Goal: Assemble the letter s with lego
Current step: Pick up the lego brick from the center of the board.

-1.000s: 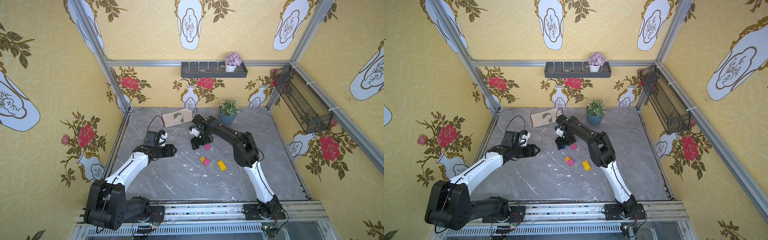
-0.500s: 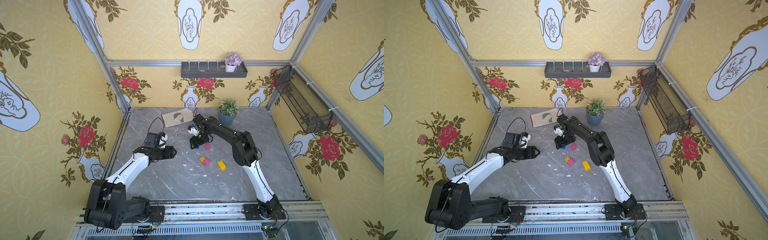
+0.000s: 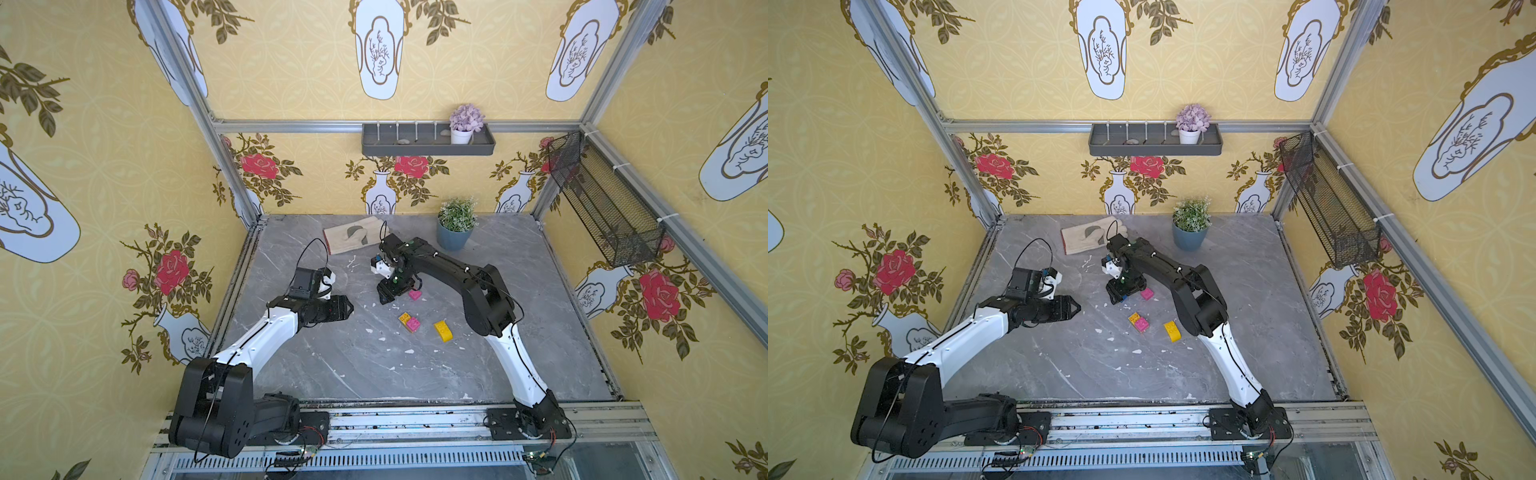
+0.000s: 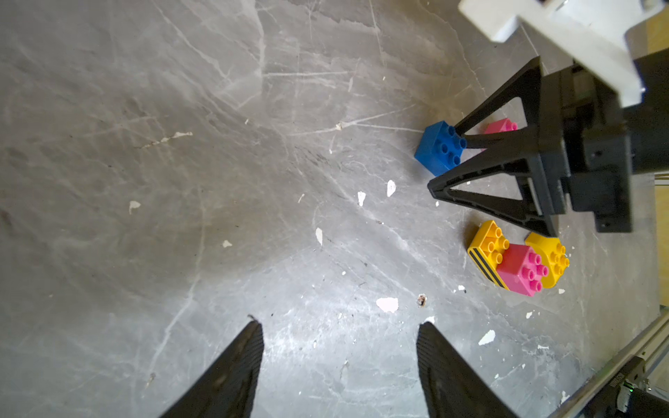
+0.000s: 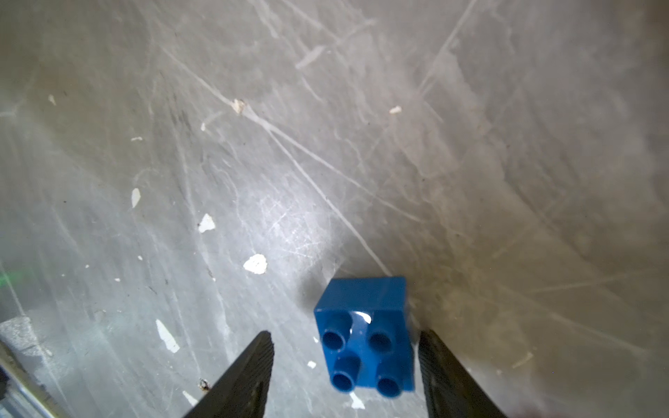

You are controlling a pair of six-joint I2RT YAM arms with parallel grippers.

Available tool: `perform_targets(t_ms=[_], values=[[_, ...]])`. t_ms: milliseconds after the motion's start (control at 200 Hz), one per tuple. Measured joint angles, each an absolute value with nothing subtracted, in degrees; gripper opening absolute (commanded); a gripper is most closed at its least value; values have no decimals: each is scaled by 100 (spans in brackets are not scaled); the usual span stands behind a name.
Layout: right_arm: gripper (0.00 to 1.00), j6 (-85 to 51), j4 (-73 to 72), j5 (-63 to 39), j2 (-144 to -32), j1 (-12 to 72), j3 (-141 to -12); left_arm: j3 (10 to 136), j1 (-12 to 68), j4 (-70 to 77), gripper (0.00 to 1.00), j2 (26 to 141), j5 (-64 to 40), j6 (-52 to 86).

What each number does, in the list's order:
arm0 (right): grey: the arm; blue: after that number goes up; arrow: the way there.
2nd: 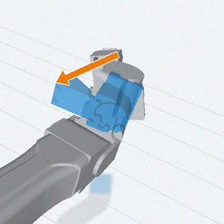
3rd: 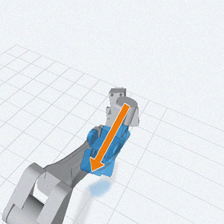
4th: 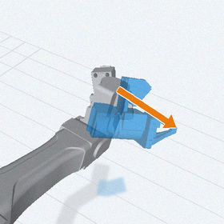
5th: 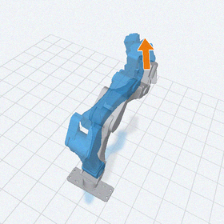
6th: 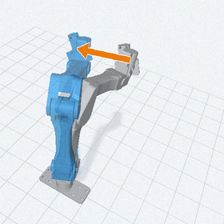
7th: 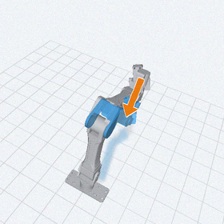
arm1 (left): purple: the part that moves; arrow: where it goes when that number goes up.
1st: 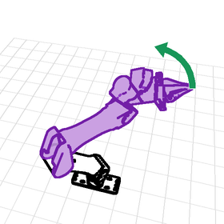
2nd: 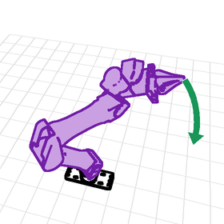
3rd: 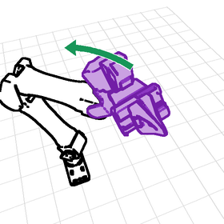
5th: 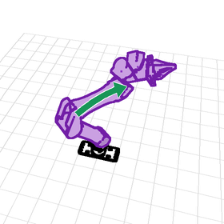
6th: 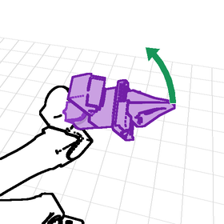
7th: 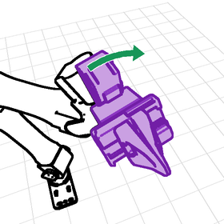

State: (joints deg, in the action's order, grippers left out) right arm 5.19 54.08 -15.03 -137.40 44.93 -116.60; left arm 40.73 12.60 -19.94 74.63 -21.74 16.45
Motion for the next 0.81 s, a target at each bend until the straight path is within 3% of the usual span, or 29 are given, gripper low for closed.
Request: perform_targets(t_ms=[670,810], values=[[37,585,5542,-851,-14011,4563,-12151,4069,1135,-1977,70,7548,-2314,1627],[35,582,5553,-821,-14009,4565,-12151,4069,1135,-1962,70,7588,-2340,1625]])
